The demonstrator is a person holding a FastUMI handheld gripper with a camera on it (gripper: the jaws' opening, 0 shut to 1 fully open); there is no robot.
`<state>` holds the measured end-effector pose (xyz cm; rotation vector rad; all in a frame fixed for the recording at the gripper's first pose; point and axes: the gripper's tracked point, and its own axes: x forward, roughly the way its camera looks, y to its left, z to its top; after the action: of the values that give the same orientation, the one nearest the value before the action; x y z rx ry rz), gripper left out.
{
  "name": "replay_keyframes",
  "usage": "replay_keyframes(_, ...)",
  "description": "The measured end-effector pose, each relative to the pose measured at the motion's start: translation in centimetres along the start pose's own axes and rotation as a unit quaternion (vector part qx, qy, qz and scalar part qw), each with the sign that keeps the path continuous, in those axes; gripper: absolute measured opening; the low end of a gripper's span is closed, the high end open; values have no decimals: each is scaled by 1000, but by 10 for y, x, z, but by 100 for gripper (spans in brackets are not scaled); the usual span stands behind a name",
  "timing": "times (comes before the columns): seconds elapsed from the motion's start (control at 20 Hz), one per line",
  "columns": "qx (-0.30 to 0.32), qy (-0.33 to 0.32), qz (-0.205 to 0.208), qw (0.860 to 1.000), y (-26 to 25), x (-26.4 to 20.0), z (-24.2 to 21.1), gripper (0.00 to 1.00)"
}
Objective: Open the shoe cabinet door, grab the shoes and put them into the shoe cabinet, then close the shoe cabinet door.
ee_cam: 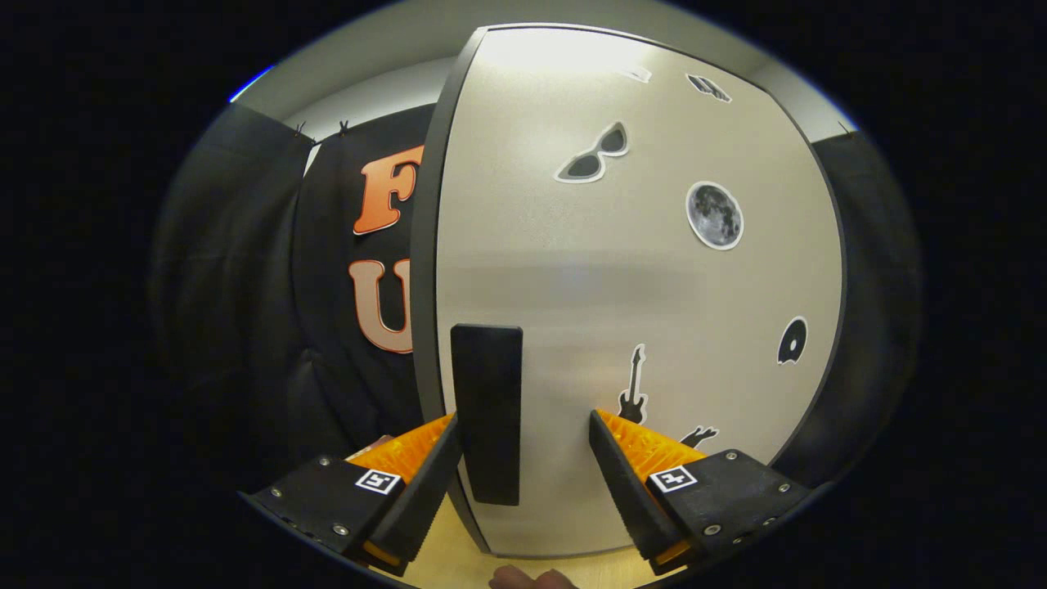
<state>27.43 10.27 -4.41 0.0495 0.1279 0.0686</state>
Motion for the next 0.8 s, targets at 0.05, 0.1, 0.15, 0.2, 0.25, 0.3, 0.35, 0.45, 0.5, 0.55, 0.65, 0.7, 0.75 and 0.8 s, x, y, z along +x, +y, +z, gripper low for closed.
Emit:
replay_keyframes(0.05,14,-1,10,1000,4,-3,3,95)
replay_keyframes(0.1,19,-5,24,1000,9,-9,8,95)
replay_keyframes(0.15,14,-10,28,999,12,-18,11,95)
replay_keyframes(0.2,3,-14,25,1000,13,-27,14,95)
replay_keyframes(0.25,-7,-18,22,1000,13,-35,16,95)
replay_keyframes(0.3,-10,-20,21,1000,14,-44,17,95)
replay_keyframes(0.35,-8,-21,23,999,15,-54,18,95)
replay_keyframes(0.45,-3,-19,19,1000,9,-74,19,95)
replay_keyframes(0.5,-1,-17,16,1000,6,-85,19,95)
replay_keyframes(0.55,1,-16,14,1000,3,-97,18,95)
replay_keyframes(0.65,1,-17,3,1000,-8,-123,18,95)
replay_keyframes(0.7,-2,-16,-4,1000,-13,-137,17,95)
replay_keyframes(0.75,-6,-15,-11,1000,-19,-151,15,95)
replay_keyframes(0.8,-13,-12,-18,1000,-25,-166,12,95)
